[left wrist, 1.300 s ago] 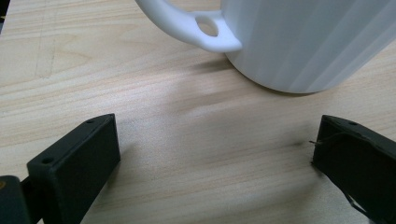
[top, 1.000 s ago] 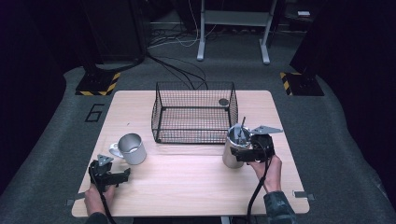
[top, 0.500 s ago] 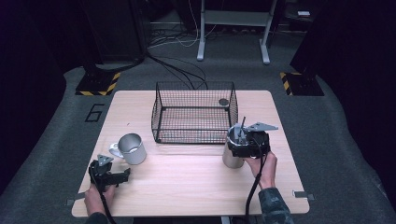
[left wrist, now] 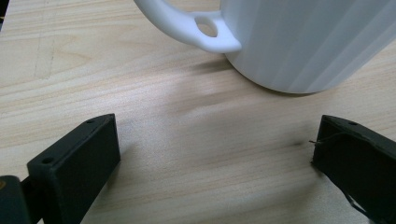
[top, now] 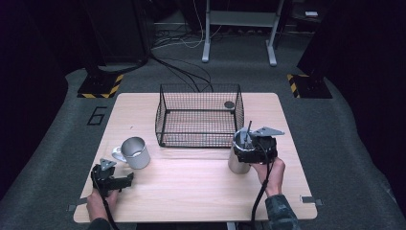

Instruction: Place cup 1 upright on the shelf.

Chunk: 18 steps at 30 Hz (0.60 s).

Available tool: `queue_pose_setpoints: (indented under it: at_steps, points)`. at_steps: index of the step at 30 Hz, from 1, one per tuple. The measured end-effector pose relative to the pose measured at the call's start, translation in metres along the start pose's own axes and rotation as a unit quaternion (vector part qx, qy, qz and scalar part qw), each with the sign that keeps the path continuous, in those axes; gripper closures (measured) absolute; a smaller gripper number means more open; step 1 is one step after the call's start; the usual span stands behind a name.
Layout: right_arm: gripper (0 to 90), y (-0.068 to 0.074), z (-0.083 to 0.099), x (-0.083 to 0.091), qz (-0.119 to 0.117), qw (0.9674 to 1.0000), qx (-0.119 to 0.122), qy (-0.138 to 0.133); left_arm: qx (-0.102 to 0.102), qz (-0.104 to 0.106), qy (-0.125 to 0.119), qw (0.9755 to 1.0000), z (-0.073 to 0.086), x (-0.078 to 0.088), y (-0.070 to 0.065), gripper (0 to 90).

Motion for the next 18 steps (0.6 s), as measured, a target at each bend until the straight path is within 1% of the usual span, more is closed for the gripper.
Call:
queue_pose_setpoints:
  at_steps: [1, 2, 6, 8, 11, 16, 18]
  points:
    - [3.3, 0.000, 0.000, 0.001, 0.001, 1.0000, -0.001, 0.001, -0.001, 0.000, -0.001, 1.0000, 0.000, 0.000, 0.000, 0.5]
    - [3.3, -0.001, -0.001, 0.004, 0.002, 1.0000, -0.001, -0.001, 0.001, 0.000, 0.003, 1.0000, 0.000, 0.000, 0.000, 0.4]
    - [3.3, -0.004, -0.006, 0.012, 0.004, 1.0000, -0.003, -0.008, 0.003, 0.001, 0.001, 1.0000, 0.000, 0.000, -0.001, 0.4]
    - [3.3, -0.003, -0.010, 0.015, 0.005, 0.9999, 0.000, -0.011, 0.002, 0.001, 0.003, 1.0000, 0.000, 0.000, -0.001, 0.4]
    - [3.3, 0.000, -0.015, 0.020, 0.000, 0.9999, 0.001, -0.014, 0.002, 0.000, 0.003, 1.0000, 0.000, 0.000, -0.001, 0.4]
    - [3.3, 0.005, -0.019, 0.023, -0.003, 0.9998, 0.017, -0.011, 0.002, 0.000, 0.001, 1.0000, 0.000, 0.000, 0.000, 0.5]
    - [3.3, 0.006, -0.021, 0.023, -0.006, 0.9998, 0.018, -0.011, -0.001, 0.000, 0.005, 1.0000, 0.001, 0.001, 0.000, 0.4]
Point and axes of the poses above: each handheld gripper's, and its own axes: x roughly backward along the jaws, z roughly out of its underside, y roughly to its left, the point moved 10 cm from there along -x, roughly forward along the jaws, and after that the axes turned 10 degrees about -y, right-handed, at the moved point
